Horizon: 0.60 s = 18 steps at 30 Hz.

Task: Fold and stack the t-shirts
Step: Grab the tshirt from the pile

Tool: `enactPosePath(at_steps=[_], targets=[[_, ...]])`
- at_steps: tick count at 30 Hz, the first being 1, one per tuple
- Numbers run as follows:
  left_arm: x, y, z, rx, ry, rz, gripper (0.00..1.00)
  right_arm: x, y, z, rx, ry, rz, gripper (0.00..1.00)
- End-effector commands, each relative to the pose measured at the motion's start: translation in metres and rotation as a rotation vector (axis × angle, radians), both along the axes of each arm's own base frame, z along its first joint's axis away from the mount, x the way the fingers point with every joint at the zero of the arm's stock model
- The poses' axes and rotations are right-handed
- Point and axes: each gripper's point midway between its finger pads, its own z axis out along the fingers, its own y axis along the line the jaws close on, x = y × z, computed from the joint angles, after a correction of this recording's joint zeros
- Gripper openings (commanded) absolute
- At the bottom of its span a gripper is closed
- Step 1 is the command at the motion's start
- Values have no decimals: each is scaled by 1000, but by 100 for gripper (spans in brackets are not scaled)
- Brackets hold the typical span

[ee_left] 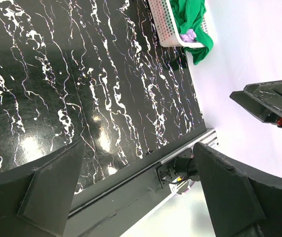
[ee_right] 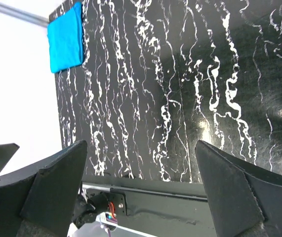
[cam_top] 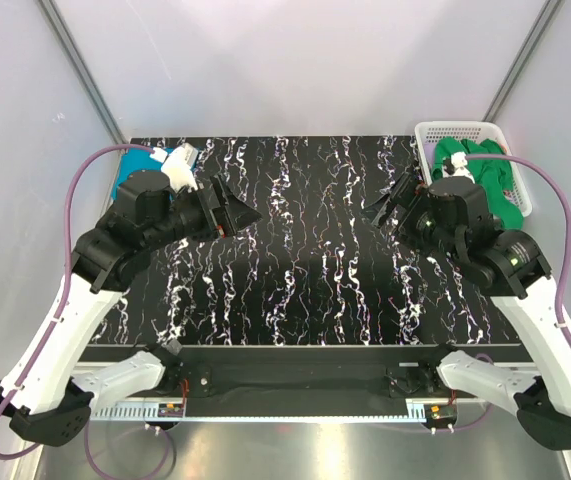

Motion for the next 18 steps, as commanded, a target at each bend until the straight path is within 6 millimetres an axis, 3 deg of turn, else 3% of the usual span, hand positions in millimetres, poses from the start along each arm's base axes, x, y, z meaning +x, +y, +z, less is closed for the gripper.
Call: enactPosePath(at_steps=[1,6,8,9,11,12,14,15,17,18], targets=[[1,3,25,-32,-91,7,99,3,-12,15,16,-66,-68,100],[7,14,27,48,-100,42,99,11,-30,22,-126,-129,-79,100],[14,22,17,139,-72,55,99,23,-60,27,-223,-135,-229,100],[17,24,27,145,-86,60,99,35,-64,19,-295,-105,-247,100],[20,24,18,187,-47,48,99,54,-75,21,-341,-88,-266,100],[20,23,13,196,-31,45,99,78,-99,9,-352,-25,-342,100],[20,19,5,173,-7,44,97,99,-111,4,-300,14,-355,99],[17,19,3,157,-5,48,97,118,-137,-5,-302,37,-432,98],[16,17,-6,131,14,54,97,138,-160,-16,-299,65,-472,96],[13,17,-4,117,5,50,97,153,-167,-35,-288,122,-479,92]])
